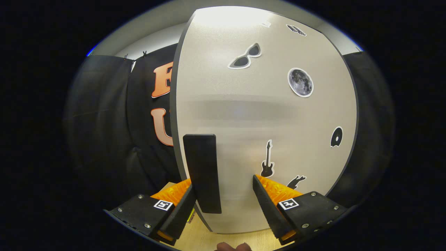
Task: Open the shoe cabinet door, grab the shoes and put them into the shoe cabinet, then close the shoe cabinet door.
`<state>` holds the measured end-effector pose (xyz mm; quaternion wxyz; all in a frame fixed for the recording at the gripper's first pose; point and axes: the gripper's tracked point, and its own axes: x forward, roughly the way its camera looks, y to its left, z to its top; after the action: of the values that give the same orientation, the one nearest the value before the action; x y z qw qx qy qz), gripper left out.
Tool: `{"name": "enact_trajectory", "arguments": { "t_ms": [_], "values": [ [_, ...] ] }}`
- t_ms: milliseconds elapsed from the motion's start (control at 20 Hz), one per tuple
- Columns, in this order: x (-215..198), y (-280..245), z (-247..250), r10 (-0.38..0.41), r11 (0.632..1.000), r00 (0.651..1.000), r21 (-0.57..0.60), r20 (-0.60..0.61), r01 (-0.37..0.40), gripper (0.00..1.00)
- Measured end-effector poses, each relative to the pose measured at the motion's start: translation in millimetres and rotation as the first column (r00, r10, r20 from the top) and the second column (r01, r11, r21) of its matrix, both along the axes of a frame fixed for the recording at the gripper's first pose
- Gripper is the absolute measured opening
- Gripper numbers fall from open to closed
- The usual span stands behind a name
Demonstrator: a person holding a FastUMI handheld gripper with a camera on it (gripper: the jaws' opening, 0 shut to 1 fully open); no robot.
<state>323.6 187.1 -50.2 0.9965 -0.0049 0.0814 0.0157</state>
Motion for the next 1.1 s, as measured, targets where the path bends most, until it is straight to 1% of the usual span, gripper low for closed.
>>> {"name": "enact_trajectory", "arguments": {
  "t_ms": [200,450,650,700,850,1100],
  "values": [
    [1.2,0.6,-1.1,-0.031,1.0,0.999,-0.002,0.019,0.031,0.95],
    [1.9,1.1,-3.5,-0.027,1.0,0.999,-0.013,0.028,0.028,0.95],
    [0.9,1.5,-6.1,-0.02,1.0,1.0,-0.021,0.013,0.02,0.95],
    [-2.4,1.4,-10.2,-0.018,0.999,1.0,-0.031,-0.006,0.018,0.95],
    [-31.9,4.1,-22.6,-0.004,0.999,1.0,-0.034,-0.031,0.003,0.95],
    [-100.0,-9.2,-72.3,-0.033,0.999,0.992,-0.045,-0.126,0.027,0.95]
  ]
}}
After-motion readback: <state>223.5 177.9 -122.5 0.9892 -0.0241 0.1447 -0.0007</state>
